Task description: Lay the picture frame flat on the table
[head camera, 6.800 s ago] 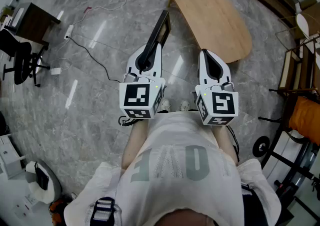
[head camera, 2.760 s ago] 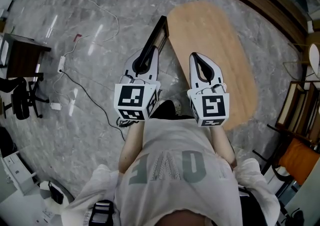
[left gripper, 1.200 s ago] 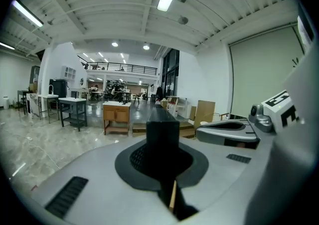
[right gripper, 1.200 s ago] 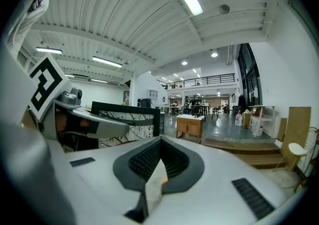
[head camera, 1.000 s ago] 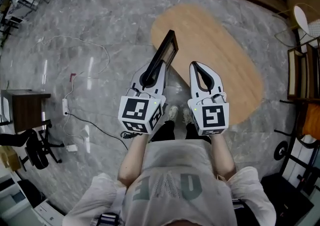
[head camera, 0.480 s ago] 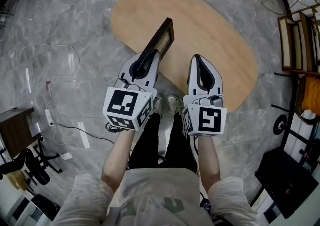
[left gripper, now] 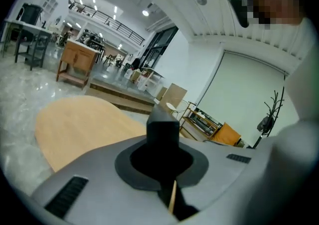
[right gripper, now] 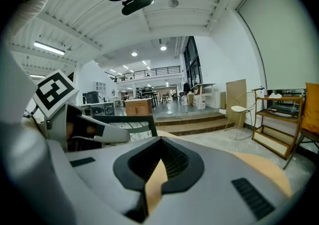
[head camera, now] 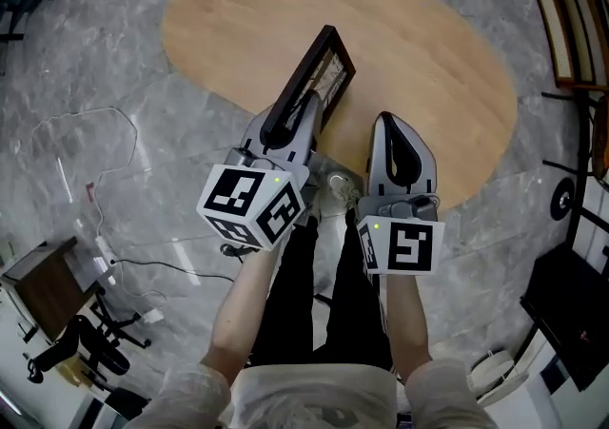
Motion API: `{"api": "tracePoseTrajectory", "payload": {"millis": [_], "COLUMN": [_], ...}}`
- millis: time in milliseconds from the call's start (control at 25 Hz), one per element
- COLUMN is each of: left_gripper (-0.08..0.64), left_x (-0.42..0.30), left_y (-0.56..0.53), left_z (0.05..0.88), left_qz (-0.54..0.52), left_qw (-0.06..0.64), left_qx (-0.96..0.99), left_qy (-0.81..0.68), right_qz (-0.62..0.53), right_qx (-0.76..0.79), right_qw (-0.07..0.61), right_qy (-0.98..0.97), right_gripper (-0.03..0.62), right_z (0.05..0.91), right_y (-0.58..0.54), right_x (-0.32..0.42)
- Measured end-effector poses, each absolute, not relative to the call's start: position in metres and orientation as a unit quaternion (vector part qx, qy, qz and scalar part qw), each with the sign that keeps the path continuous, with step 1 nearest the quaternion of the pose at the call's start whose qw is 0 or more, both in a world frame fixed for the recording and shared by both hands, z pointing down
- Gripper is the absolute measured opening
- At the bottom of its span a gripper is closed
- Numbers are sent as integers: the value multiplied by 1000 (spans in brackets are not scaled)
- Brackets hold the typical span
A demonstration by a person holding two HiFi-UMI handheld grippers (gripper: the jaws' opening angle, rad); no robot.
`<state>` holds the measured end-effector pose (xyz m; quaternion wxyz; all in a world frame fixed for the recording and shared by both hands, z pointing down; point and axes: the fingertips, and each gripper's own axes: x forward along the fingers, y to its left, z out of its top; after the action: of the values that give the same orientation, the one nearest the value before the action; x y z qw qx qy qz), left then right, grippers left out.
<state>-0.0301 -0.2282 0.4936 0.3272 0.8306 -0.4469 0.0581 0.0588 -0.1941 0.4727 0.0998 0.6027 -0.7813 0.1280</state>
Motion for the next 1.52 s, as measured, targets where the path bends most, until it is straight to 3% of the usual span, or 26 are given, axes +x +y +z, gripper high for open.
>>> {"api": "tracePoseTrajectory", "payload": {"millis": [600,1520], "left_gripper": [18,18], "left_x": [-2,4], "left_y": [-208,-186], "left_z": [632,696], "left_qz": [5,-69], "left_qw": [534,673], "left_qx": [739,609], "left_qy": [-410,-415], "right_qz": [142,163], "right_qx": [603,574], "right_qw": [160,162], "right_qy": [-769,-786], "right_gripper": [6,6], "right_z": [553,575], "right_y": [-165,-158], "right_x": [72,62]}}
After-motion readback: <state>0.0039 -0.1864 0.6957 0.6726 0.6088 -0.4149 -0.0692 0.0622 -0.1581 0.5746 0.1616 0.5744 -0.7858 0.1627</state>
